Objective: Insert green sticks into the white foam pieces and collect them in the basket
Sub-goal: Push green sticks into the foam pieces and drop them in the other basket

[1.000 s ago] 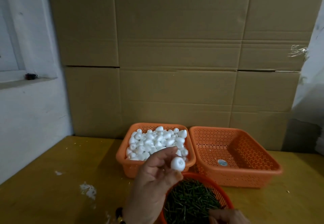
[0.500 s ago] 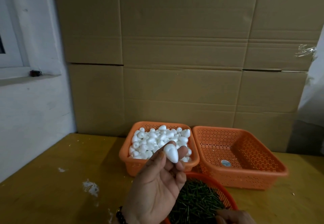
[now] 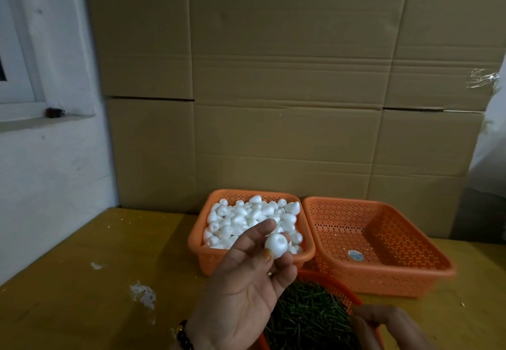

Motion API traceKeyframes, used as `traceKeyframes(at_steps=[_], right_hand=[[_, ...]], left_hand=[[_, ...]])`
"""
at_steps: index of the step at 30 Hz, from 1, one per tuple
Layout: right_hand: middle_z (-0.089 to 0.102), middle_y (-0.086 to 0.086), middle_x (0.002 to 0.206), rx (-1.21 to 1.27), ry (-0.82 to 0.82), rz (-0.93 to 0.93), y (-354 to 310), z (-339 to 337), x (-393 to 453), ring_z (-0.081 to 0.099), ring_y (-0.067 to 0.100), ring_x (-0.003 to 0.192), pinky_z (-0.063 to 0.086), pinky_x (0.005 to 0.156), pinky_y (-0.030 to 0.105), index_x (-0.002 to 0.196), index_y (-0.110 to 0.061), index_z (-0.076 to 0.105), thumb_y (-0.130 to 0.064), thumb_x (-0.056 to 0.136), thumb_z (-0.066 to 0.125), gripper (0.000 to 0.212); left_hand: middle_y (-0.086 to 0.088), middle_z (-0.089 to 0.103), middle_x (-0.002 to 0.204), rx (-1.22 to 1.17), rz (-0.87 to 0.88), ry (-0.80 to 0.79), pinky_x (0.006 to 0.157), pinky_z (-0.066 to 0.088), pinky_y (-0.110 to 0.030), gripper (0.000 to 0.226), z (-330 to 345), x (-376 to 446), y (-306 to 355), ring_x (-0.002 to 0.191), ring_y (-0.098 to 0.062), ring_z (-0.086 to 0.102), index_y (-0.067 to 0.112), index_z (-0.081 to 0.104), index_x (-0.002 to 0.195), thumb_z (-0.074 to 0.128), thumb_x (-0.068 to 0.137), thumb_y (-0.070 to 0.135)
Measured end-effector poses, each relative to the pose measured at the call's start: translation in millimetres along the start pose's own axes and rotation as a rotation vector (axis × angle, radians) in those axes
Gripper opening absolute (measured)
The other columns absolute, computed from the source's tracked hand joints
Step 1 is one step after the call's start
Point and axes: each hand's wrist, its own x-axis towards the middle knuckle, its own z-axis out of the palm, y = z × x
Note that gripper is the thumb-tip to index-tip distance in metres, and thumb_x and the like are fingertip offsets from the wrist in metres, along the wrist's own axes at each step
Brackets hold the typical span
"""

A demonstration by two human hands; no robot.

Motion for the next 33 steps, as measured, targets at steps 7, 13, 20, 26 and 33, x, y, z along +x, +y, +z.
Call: traceKeyframes(at_steps=[7, 13, 20, 26, 33], right_hand=[[0.062, -0.029, 0.079, -0.124, -0.178, -0.064, 10, 0, 28, 0.061, -0.008, 0.073, 0.055, 0.062, 0.026, 0.079, -0.046, 0.062, -0.01, 0.055, 0.09, 0.052], [0.053, -0.039, 0.096, -0.137, -0.408, -0.057, 12, 2, 46, 0.055, -0.016, 0.085, 0.051, 0.079, 0.015, 0.081, -0.061, 0.048, -0.034, 0.063, 0.085, 0.049], [0.018, -0.035, 0.142, -0.347, -0.765, -0.029, 15, 8, 38, 0.017, 0.001, 0.137, 0.018, 0.114, 0.026, 0.126, -0.065, 0.032, -0.073, 0.075, 0.05, 0.055], [0.03, -0.029, 0.142, -0.402, -0.76, -0.05, 12, 13, 35, 0.023, 0.002, 0.137, 0.022, 0.11, 0.026, 0.133, -0.057, 0.034, -0.059, 0.086, 0.049, 0.05], [0.043, -0.032, 0.129, -0.372, -0.717, -0.091, 10, 19, 34, 0.033, -0.007, 0.126, 0.022, 0.106, 0.018, 0.129, -0.052, 0.044, -0.052, 0.089, 0.048, 0.04]], left_hand=[[-0.016, 0.069, 0.097, 0.087, 0.015, 0.013, 0.061, 0.056, -0.028, 0.053, -1, 0, 0, 0.076, -0.021, 0.067, 0.008, 0.075, 0.085, 0.094, 0.037, -0.001], [-0.013, 0.07, 0.092, 0.124, 0.041, 0.008, 0.061, 0.055, -0.026, 0.039, -5, 1, -3, 0.08, -0.018, 0.069, 0.01, 0.074, 0.074, 0.076, 0.043, -0.013], [-0.013, 0.068, 0.095, 0.153, 0.025, -0.023, 0.07, 0.057, -0.036, 0.034, -10, 2, -4, 0.08, -0.022, 0.068, 0.009, 0.073, 0.078, 0.073, 0.051, -0.012], [-0.018, 0.069, 0.098, 0.085, 0.003, -0.008, 0.07, 0.058, -0.035, 0.047, -9, 3, -6, 0.079, -0.025, 0.069, 0.007, 0.074, 0.084, 0.092, 0.041, -0.006], [-0.023, 0.068, 0.102, -0.024, -0.05, 0.046, 0.066, 0.059, -0.037, 0.055, -7, 5, -4, 0.077, -0.026, 0.069, 0.004, 0.074, 0.094, 0.092, 0.043, -0.006]])
